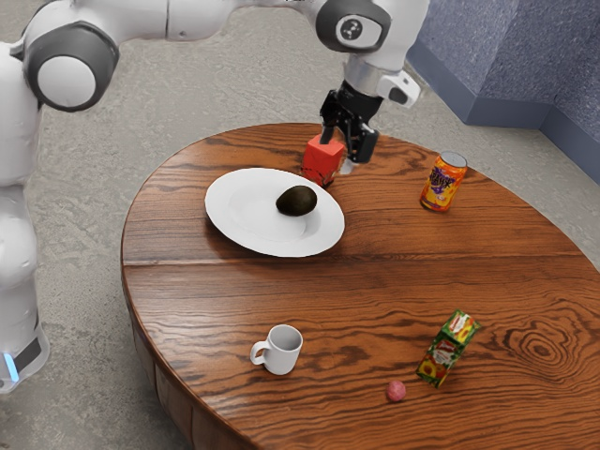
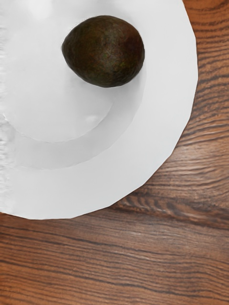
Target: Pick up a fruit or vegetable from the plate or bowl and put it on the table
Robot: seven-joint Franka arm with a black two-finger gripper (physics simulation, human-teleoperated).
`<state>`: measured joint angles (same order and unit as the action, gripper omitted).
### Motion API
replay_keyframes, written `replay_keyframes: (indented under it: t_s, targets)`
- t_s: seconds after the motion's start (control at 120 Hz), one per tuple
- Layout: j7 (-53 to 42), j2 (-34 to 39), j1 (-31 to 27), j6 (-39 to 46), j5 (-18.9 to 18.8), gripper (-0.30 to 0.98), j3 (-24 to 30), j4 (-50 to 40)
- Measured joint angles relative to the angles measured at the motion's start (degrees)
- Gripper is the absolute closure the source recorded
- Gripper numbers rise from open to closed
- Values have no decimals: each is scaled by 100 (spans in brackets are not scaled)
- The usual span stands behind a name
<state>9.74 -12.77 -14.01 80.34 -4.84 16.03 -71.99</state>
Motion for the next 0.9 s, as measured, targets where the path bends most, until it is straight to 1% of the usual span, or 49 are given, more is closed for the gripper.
replay_keyframes:
  t_s: [0.033,0.075,0.117,0.167,0.217,0.267,0.408,0.467,0.6,0.692,0.817,0.9]
  targets:
    - [35,667,14,228,83,0,-168,-1029]
    - [75,1146,39,496,162,0,-292,-1823]
    - [112,1319,167,752,226,0,-455,-2339]
    - [153,1232,502,1023,318,0,-790,-2604]
    - [191,1066,705,1268,387,0,-1003,-2697]
    - [225,969,696,1476,426,0,-1092,-2726]
    - [247,769,15,2044,453,0,-1151,-2734]
    - [218,701,-127,2316,457,0,-1153,-2746]
    - [183,644,0,2836,461,0,-1142,-2786]
    - [217,636,36,3064,390,0,-1138,-2795]
    - [261,596,15,3236,334,0,-1146,-2794]
    - [292,607,8,3163,313,0,-1153,-2770]
